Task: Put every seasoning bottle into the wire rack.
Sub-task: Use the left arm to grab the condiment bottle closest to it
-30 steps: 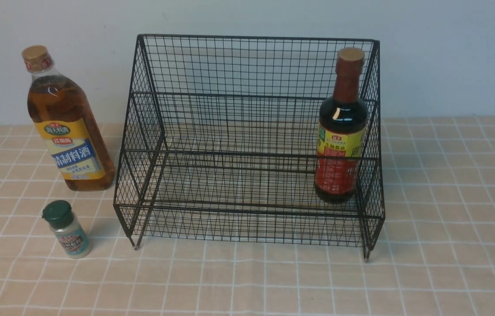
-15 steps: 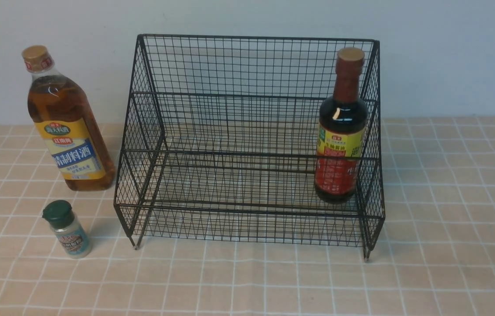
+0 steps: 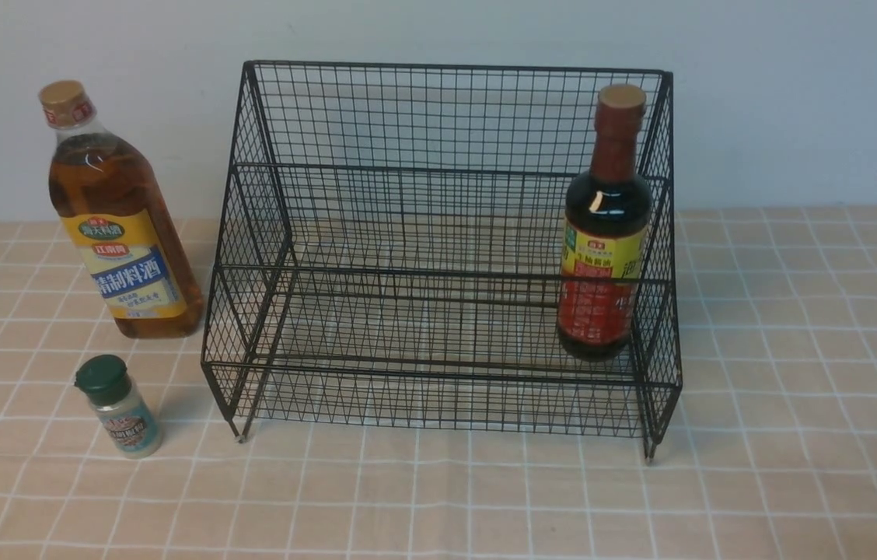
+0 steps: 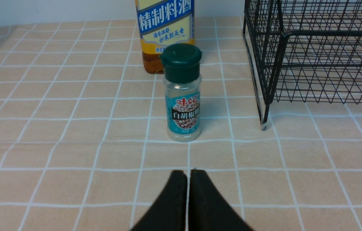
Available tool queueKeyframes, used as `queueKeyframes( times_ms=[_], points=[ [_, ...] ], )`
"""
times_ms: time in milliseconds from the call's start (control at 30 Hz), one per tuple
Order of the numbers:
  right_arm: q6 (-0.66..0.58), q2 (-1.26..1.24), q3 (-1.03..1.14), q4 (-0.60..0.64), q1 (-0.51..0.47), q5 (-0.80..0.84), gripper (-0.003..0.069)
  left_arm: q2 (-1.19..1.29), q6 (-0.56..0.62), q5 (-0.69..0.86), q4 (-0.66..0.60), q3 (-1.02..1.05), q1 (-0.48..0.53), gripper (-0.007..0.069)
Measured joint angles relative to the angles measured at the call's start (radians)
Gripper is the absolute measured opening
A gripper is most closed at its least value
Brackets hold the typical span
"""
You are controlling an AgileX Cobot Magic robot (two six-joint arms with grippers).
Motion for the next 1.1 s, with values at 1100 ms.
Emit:
queueKeyframes(
  times_ms=[1100],
  points=[
    [-0.001, 0.0, 0.0, 0.0, 0.0, 0.0, -0.0013, 0.0, -0.025, -0.071, -0.009, 0.006, 0.0, -0.0007]
  ],
)
